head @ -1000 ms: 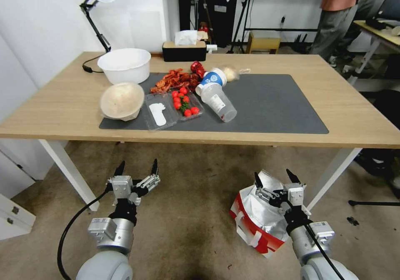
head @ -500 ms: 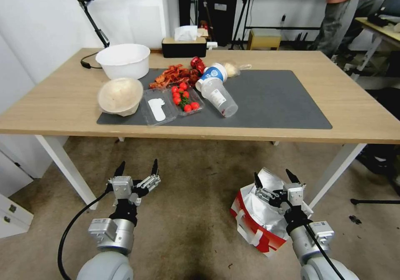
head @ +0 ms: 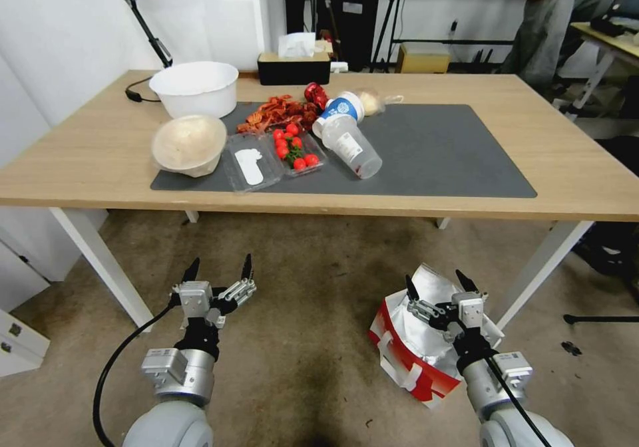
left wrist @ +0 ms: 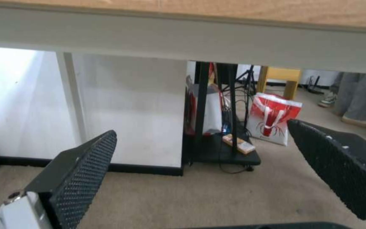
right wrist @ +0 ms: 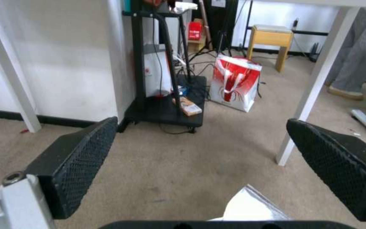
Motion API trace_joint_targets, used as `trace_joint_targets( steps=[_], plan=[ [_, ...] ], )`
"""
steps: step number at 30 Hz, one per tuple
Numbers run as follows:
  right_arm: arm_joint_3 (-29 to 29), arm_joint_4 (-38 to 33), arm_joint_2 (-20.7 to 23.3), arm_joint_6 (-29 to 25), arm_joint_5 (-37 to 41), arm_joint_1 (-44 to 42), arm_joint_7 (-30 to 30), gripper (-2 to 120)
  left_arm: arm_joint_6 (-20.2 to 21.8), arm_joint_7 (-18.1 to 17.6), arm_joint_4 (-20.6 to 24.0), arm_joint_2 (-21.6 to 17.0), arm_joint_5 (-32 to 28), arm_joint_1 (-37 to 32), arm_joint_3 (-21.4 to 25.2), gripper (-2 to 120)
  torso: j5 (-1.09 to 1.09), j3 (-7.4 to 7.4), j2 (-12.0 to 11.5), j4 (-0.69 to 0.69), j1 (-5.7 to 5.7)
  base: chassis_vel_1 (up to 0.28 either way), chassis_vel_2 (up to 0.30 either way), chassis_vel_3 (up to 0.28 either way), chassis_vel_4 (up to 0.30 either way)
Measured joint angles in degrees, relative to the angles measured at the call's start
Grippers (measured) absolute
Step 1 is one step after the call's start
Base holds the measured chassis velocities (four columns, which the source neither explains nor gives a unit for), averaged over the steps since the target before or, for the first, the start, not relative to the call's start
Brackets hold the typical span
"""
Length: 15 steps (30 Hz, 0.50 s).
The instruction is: Pick up the food delivery bag from the floor and place it on the table.
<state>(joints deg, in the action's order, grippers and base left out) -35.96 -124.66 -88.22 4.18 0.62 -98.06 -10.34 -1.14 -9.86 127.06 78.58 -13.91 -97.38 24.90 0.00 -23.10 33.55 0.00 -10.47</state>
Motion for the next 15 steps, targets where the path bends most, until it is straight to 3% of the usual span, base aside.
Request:
trace_joint_targets(
  steps=[15],
  plan=[
    [0.0,0.3,0.1,0.0,0.0,0.2,-0.1,100,-0.2,0.0,-0.3,0.0,-0.1,0.0,0.0,100,0.0,2.23,-3.6,0.0,1.37,0.0,0.0,0.0,0.0]
  ],
)
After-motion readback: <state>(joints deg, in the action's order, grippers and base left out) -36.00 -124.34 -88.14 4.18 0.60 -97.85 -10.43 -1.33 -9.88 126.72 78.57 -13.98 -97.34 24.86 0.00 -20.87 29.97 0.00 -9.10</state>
